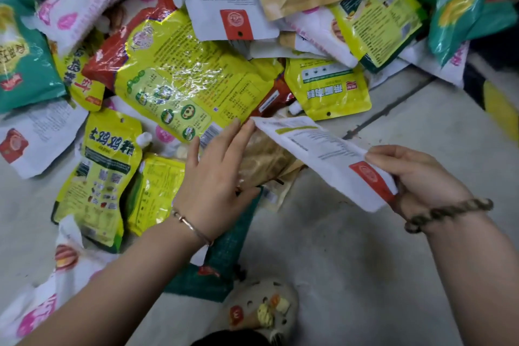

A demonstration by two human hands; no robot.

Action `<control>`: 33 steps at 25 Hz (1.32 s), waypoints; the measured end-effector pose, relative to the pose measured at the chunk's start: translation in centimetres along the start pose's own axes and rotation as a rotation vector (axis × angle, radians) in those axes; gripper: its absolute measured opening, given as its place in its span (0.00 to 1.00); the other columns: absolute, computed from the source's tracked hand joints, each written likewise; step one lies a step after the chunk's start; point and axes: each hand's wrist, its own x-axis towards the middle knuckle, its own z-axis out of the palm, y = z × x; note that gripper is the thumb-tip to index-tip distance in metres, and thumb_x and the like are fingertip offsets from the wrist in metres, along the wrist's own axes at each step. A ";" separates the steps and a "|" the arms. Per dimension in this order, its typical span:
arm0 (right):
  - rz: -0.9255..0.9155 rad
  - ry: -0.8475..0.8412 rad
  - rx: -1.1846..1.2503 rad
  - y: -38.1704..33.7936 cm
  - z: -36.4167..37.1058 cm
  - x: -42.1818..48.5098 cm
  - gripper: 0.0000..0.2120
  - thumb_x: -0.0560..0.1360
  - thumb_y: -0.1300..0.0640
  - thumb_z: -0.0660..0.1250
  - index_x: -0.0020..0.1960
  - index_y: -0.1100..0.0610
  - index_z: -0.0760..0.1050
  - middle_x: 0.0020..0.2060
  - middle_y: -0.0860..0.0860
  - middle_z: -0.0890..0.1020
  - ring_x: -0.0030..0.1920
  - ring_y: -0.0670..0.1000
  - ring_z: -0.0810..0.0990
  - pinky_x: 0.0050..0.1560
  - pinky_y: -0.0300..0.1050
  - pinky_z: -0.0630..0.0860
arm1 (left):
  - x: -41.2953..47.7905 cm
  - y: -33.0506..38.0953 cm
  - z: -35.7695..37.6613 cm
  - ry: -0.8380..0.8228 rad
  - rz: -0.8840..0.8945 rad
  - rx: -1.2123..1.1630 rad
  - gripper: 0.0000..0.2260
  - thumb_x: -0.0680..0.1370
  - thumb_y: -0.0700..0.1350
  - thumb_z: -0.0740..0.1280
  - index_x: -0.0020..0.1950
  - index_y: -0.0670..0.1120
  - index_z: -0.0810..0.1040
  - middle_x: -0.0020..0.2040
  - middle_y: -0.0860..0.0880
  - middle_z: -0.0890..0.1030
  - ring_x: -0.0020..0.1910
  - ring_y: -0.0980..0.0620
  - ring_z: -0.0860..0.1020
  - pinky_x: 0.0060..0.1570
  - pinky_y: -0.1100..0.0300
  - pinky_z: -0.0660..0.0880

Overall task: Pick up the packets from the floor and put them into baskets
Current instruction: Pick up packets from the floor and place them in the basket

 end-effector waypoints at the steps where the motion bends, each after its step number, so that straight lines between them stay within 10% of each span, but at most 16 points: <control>1: 0.023 -0.039 -0.016 -0.3 -0.1 -0.7 0.07 0.72 0.69 0.64 0.38 0.60 0.73 0.24 0.51 0.79 0.23 0.46 0.78 0.24 0.35 0.75 | 0.0 0.5 -0.2 0.072 0.042 -0.015 0.43 0.66 0.50 0.75 0.74 0.53 0.53 0.74 0.43 0.59 0.73 0.48 0.58 0.68 0.39 0.51; 8: 0.089 -0.220 -0.085 0.1 3.5 -1.2 0.09 0.76 0.62 0.63 0.38 0.60 0.78 0.29 0.55 0.80 0.24 0.47 0.78 0.23 0.36 0.75 | 0.9 2.3 -2.0 0.158 0.322 -0.093 0.13 0.71 0.43 0.65 0.54 0.47 0.82 0.50 0.47 0.84 0.48 0.47 0.83 0.49 0.49 0.79; 11: 0.056 -0.212 -0.047 0.6 5.5 0.2 0.16 0.79 0.49 0.57 0.43 0.56 0.79 0.39 0.55 0.84 0.30 0.50 0.82 0.28 0.38 0.77 | 0.7 1.1 -2.8 0.212 -0.063 -0.359 0.06 0.70 0.43 0.68 0.42 0.54 0.82 0.33 0.55 0.83 0.34 0.62 0.80 0.34 0.65 0.75; 14: -0.203 0.009 -0.619 2.2 7.6 3.5 0.12 0.75 0.52 0.66 0.56 0.55 0.75 0.55 0.54 0.80 0.44 0.48 0.78 0.42 0.38 0.73 | 1.0 -0.7 -3.0 0.410 -0.511 -0.707 0.08 0.71 0.39 0.72 0.39 0.53 0.78 0.32 0.64 0.79 0.30 0.72 0.76 0.30 0.79 0.68; 20: -0.319 -0.049 -1.311 4.8 12.4 6.9 0.44 0.64 0.38 0.73 0.72 0.53 0.59 0.69 0.52 0.68 0.67 0.55 0.68 0.63 0.55 0.66 | 1.1 -2.3 -2.4 0.506 -0.697 -0.876 0.08 0.74 0.35 0.68 0.50 0.46 0.78 0.46 0.51 0.81 0.40 0.57 0.80 0.41 0.66 0.74; 27: -0.005 -0.302 -1.257 3.8 9.6 6.9 0.42 0.64 0.41 0.75 0.71 0.56 0.65 0.69 0.53 0.70 0.67 0.55 0.70 0.66 0.50 0.68 | 1.9 -2.1 -1.4 0.418 -0.680 -0.871 0.06 0.73 0.34 0.69 0.48 0.42 0.80 0.40 0.54 0.82 0.34 0.60 0.81 0.39 0.64 0.78; 33: 0.014 -0.174 -0.759 4.2 1.3 4.2 0.09 0.68 0.59 0.75 0.47 0.56 0.80 0.45 0.53 0.84 0.44 0.51 0.83 0.50 0.46 0.78 | 2.7 -0.9 -0.3 0.325 -0.646 -0.891 0.05 0.72 0.35 0.70 0.46 0.43 0.81 0.39 0.52 0.83 0.35 0.57 0.81 0.39 0.63 0.79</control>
